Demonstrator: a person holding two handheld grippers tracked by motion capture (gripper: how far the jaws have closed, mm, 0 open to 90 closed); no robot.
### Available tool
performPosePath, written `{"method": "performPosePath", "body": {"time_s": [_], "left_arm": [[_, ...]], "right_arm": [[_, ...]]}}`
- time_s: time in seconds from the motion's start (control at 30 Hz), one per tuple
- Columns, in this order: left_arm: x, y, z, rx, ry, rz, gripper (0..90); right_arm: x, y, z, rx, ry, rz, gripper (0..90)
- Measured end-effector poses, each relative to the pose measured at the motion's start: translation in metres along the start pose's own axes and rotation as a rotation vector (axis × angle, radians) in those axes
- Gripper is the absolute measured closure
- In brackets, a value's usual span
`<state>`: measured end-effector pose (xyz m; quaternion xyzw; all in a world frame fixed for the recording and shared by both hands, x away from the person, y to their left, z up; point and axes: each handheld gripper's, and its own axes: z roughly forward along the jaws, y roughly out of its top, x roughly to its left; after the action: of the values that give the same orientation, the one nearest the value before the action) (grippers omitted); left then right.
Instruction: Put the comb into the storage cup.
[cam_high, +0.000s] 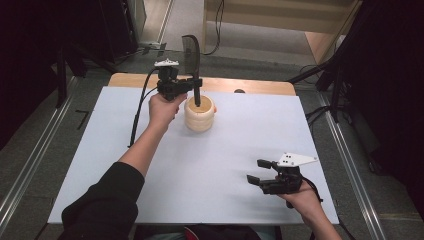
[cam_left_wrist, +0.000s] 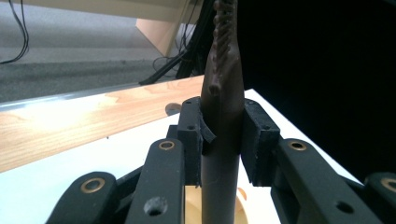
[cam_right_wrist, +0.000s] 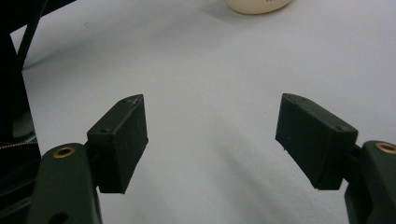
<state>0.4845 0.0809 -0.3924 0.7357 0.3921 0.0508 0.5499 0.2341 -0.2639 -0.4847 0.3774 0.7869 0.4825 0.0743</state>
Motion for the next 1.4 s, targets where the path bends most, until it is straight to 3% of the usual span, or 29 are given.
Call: {"method": "performPosePath", "body": {"time_s": [1.07,1.4], "left_arm": [[0.005,-0.024,0.021,0.083,-0.011,0.046,72.7],[0.010,-0.034,0.023,0.092,-0.007,0.034,72.6]], "right_arm": [[-0.001,0.000,0.001,0.001,-0.001,-0.006,23.1],[0.000,0.000,0.001,-0.001,0.002,-0.005,23.1]]}}
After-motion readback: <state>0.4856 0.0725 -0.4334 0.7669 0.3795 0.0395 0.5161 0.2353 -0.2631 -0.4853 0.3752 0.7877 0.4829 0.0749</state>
